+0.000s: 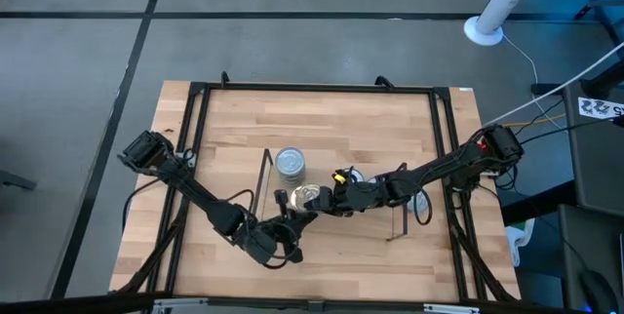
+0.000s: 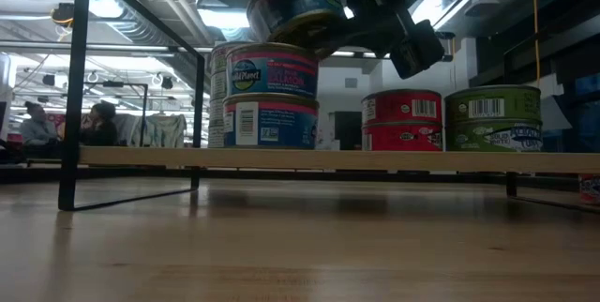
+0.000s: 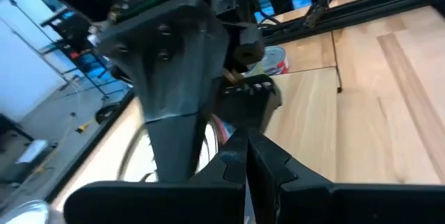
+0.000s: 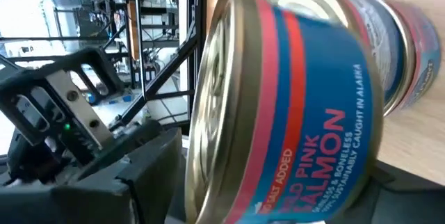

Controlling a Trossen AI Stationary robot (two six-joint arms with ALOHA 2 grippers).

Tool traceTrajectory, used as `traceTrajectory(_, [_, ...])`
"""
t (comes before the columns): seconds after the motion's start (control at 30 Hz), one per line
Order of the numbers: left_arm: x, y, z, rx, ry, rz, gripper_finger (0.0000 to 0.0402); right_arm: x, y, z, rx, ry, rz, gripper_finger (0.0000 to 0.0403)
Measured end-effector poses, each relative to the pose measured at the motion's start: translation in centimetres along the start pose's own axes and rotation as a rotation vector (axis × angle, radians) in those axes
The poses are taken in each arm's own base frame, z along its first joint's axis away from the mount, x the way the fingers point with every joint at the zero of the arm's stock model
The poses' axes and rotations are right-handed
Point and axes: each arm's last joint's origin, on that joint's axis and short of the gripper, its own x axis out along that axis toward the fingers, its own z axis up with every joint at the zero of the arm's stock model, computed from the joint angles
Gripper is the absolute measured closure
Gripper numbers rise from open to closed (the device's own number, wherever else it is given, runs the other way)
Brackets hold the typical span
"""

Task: Stack canned seafood by type on shelf
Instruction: Stack the blue pink tuna can on top of the blue pink tuna cans on the shelf

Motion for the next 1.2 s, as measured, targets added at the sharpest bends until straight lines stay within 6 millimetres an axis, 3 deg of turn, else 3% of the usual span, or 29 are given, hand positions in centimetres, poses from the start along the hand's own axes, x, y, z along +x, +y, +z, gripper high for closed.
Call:
traceTrajectory(0.4, [-1.7,-0.7,-0.9,0.131,0.037,0.106,0.04,0.0,0.0,-0.1,0.0,0.042,-0.003,0.0121])
traceTrajectory(0.7, [-2.6,-1.2,-0.9,0.142,0.025,0.092,0.04,0.0,0.6,-0.1,0.056,0.01,0.065,0.0121])
traceTrajectory(1.03, [-2.5,-1.2,-0.8,0.134,0.023,0.095,0.04,0.0,0.6,0.1,0.059,-0.03,0.059,0.0121])
traceTrajectory(1.2, [-2.0,-0.9,-0.2,0.048,-0.004,0.094,0.04,0.0,0.5,0.1,0.089,-0.055,0.059,0.0121])
